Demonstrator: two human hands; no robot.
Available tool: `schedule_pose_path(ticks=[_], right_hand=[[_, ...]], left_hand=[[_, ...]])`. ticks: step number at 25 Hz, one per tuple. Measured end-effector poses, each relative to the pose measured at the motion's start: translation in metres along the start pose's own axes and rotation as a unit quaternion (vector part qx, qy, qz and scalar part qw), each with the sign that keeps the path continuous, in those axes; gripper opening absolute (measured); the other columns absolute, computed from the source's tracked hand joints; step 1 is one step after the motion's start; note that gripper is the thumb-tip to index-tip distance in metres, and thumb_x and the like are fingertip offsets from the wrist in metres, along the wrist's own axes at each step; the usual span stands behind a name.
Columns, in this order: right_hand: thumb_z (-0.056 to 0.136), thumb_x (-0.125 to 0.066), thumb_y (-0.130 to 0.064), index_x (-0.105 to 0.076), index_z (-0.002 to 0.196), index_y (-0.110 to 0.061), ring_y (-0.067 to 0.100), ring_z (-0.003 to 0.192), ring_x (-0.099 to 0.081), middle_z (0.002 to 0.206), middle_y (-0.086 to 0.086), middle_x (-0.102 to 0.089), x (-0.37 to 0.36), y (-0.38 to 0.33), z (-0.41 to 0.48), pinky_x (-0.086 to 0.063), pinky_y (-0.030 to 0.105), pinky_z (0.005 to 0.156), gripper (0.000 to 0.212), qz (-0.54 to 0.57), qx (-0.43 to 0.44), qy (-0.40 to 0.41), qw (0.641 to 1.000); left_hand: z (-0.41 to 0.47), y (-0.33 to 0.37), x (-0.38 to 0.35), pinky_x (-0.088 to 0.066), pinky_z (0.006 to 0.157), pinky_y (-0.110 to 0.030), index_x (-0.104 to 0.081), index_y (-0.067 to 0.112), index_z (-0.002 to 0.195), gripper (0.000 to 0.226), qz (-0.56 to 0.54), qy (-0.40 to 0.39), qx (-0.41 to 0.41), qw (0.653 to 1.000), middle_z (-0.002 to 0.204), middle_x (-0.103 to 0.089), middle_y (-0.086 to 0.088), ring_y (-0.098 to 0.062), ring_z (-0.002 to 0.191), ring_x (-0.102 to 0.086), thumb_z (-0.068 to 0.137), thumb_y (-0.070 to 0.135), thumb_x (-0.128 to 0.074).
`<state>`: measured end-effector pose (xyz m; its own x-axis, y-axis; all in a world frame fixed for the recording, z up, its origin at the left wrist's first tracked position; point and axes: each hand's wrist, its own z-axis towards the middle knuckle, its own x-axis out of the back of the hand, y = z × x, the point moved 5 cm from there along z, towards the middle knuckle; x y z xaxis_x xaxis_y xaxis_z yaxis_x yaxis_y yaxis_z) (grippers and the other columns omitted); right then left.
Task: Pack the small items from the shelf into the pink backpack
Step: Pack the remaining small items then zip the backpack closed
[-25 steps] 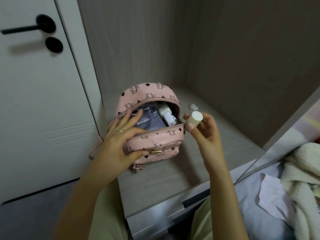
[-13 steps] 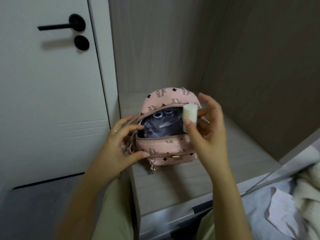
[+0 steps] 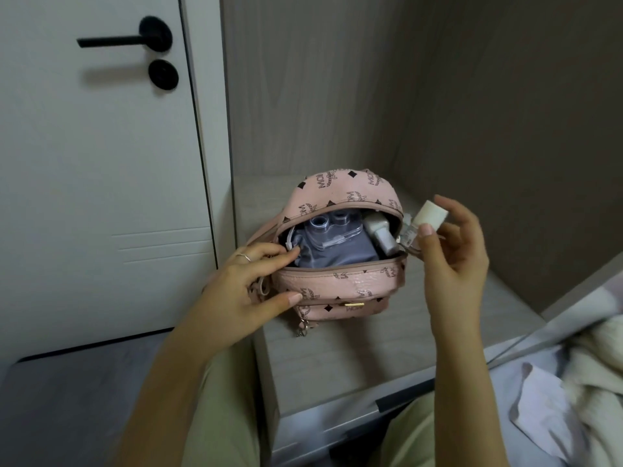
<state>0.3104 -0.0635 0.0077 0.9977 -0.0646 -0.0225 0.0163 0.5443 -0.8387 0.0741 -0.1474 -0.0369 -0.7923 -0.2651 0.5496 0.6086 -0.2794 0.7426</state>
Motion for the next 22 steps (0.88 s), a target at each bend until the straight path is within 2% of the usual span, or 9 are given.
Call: schedule_pose_path(ticks=[2, 4, 7, 10, 13, 16, 19, 22], right_hand=[[0.093, -0.054, -0.008, -0.057, 0.112, -0.030, 0.018, 0.087, -0.062, 0.100, 0.014, -0.064, 0.006, 0.008, 0.000, -0.055, 0.039, 0.078, 0.029, 0.021, -0.031, 0.033, 0.999], [0.092, -0.055, -0.007, -0.056, 0.112, -0.029, 0.018, 0.090, -0.061, 0.103, 0.014, -0.064, 0.009, 0.015, 0.002, -0.053, 0.043, 0.081, 0.029, 0.015, -0.045, 0.040, 0.998], [0.090, -0.060, -0.007, -0.053, 0.113, -0.022, 0.006, 0.083, -0.063, 0.098, 0.003, -0.064, 0.008, 0.022, 0.005, -0.055, 0.035, 0.078, 0.029, -0.007, -0.057, 0.030, 0.998], [0.089, -0.061, -0.006, -0.050, 0.112, -0.020, 0.003, 0.082, -0.064, 0.105, 0.008, -0.062, 0.010, 0.026, 0.007, -0.056, 0.028, 0.073, 0.029, -0.014, -0.063, 0.004, 0.998], [0.089, -0.061, -0.005, -0.052, 0.114, -0.019, 0.002, 0.078, -0.062, 0.096, -0.013, -0.063, 0.006, 0.023, 0.008, -0.052, 0.020, 0.065, 0.030, -0.038, -0.034, -0.053, 0.997], [0.087, -0.064, -0.007, -0.053, 0.113, -0.022, -0.001, 0.075, -0.058, 0.089, -0.025, -0.061, -0.002, 0.022, 0.010, -0.051, 0.028, 0.064, 0.032, -0.089, -0.018, -0.096, 0.991], [0.085, -0.065, -0.010, -0.052, 0.111, -0.026, -0.003, 0.075, -0.058, 0.092, -0.031, -0.059, -0.006, 0.019, 0.012, -0.052, 0.034, 0.064, 0.033, -0.117, -0.001, -0.090, 0.989], [0.085, -0.065, -0.014, -0.051, 0.109, -0.033, -0.003, 0.074, -0.059, 0.093, -0.021, -0.062, -0.005, 0.013, 0.008, -0.051, 0.029, 0.062, 0.033, -0.104, 0.020, -0.052, 0.993]], left_hand=[[0.003, 0.005, -0.003, -0.028, 0.101, -0.016, -0.054, 0.034, 0.127, 0.078, 0.026, -0.001, -0.006, 1.000, 0.120, -0.048, 0.025, 0.009, 0.116, -0.038, 0.058, 0.063, -0.075], [0.005, 0.009, -0.006, -0.025, 0.098, -0.009, -0.060, 0.028, 0.122, 0.080, 0.038, 0.029, -0.001, 0.999, 0.115, -0.051, 0.022, 0.006, 0.111, -0.040, 0.052, 0.064, -0.071], [0.007, 0.009, -0.005, -0.025, 0.096, -0.002, -0.064, 0.026, 0.117, 0.076, 0.035, 0.062, 0.007, 0.997, 0.110, -0.053, 0.022, 0.000, 0.110, -0.045, 0.049, 0.060, -0.070], [0.006, 0.008, -0.004, -0.031, 0.097, -0.009, -0.064, 0.026, 0.115, 0.075, 0.018, 0.085, 0.001, 0.996, 0.111, -0.053, 0.023, -0.005, 0.111, -0.050, 0.049, 0.059, -0.072], [0.005, 0.006, -0.007, -0.028, 0.098, -0.005, -0.061, 0.028, 0.117, 0.075, 0.016, 0.081, -0.006, 0.997, 0.114, -0.052, 0.022, -0.002, 0.113, -0.048, 0.051, 0.062, -0.072], [0.009, 0.002, -0.008, -0.023, 0.097, -0.001, -0.057, 0.033, 0.118, 0.077, 0.021, 0.061, -0.001, 0.998, 0.117, -0.045, 0.030, 0.002, 0.115, -0.043, 0.051, 0.062, -0.079], [0.010, -0.001, -0.008, -0.027, 0.101, -0.013, -0.055, 0.034, 0.120, 0.077, 0.003, 0.050, 0.006, 0.999, 0.119, -0.046, 0.027, -0.004, 0.119, -0.043, 0.052, 0.061, -0.075], [0.005, -0.005, -0.006, -0.035, 0.105, -0.028, -0.057, 0.032, 0.122, 0.077, -0.024, 0.047, 0.003, 0.999, 0.120, -0.053, 0.018, -0.008, 0.119, -0.047, 0.053, 0.060, -0.077]])
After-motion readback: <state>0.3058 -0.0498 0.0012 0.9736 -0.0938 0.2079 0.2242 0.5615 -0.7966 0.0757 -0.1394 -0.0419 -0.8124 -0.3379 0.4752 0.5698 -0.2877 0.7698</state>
